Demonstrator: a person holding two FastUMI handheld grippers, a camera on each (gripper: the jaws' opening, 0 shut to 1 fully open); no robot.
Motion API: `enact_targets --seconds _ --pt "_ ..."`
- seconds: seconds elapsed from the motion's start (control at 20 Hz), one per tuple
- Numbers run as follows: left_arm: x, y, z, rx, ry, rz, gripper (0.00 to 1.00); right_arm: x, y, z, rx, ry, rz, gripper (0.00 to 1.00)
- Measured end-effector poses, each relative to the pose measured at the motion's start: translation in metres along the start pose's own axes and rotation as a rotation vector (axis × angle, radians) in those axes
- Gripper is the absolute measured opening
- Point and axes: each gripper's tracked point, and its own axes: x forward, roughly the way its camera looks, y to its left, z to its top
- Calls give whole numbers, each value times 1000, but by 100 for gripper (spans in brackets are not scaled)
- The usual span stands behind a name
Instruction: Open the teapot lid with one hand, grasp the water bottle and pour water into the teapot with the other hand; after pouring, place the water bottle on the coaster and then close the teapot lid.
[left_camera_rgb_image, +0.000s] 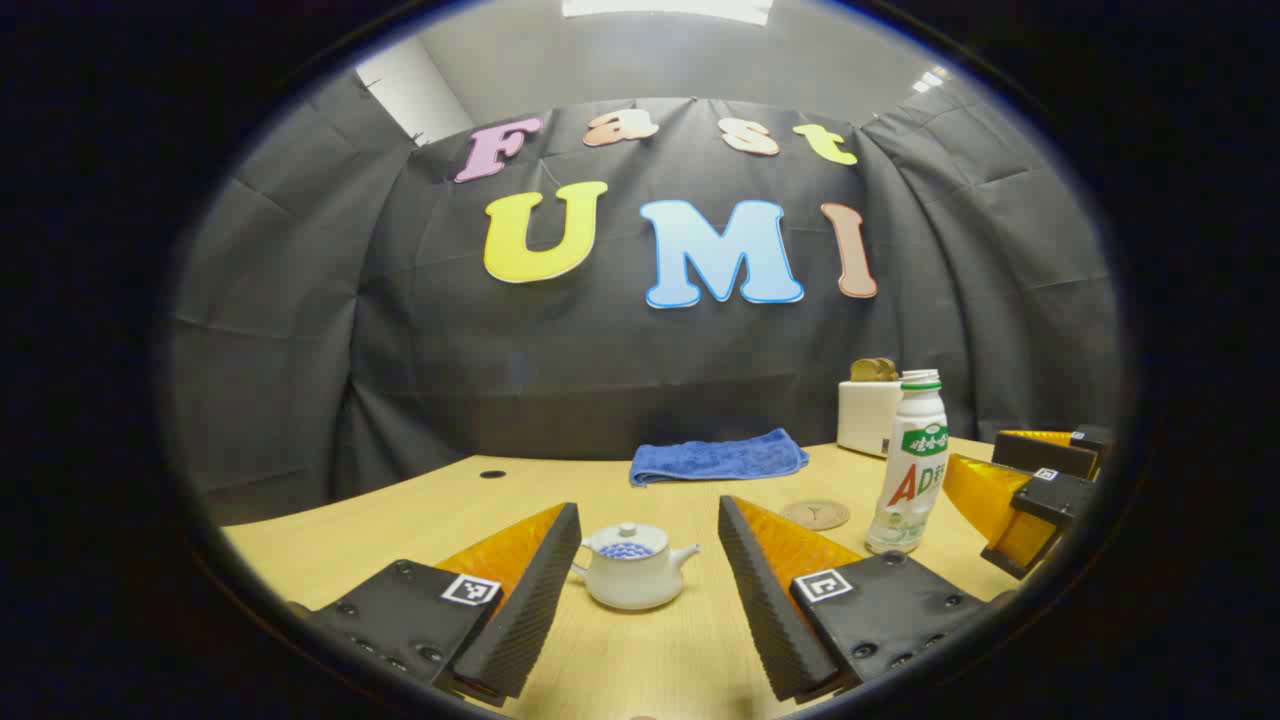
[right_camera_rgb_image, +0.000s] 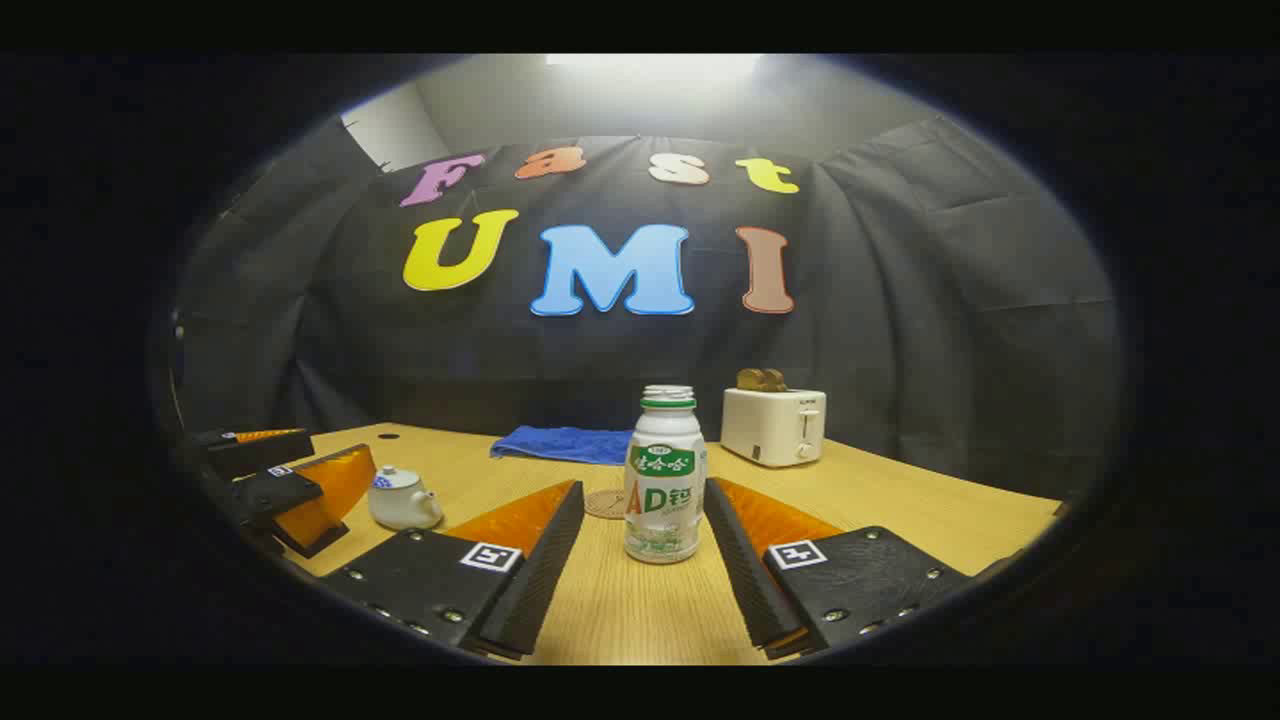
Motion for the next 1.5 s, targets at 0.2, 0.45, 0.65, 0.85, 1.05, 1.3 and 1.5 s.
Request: enact_targets --seconds 0.2,0.45,0.65,0.85,1.05,1.3,1.5 --pt "3 2 0 0 2 5 96 1 2 -1 0 3 4 75" --pt "6 3 -5 -2 15 8 96 0 3 -3 -5 9 9 75" --pt "11 4 -11 -4 37 9 96 0 2 -3 -11 10 8 75" --pt "34 7 -13 2 56 6 96 -1 2 -5 -16 18 10 75" --pt "63 10 -29 -22 122 -8 96 -3 -4 -6 -22 19 0 75" --pt "89 21 -43 -41 190 5 96 -2 -12 -11 -11 34 -15 75" --pt "102 29 -49 -38 216 20 89 0 -15 -17 -2 48 -20 75"
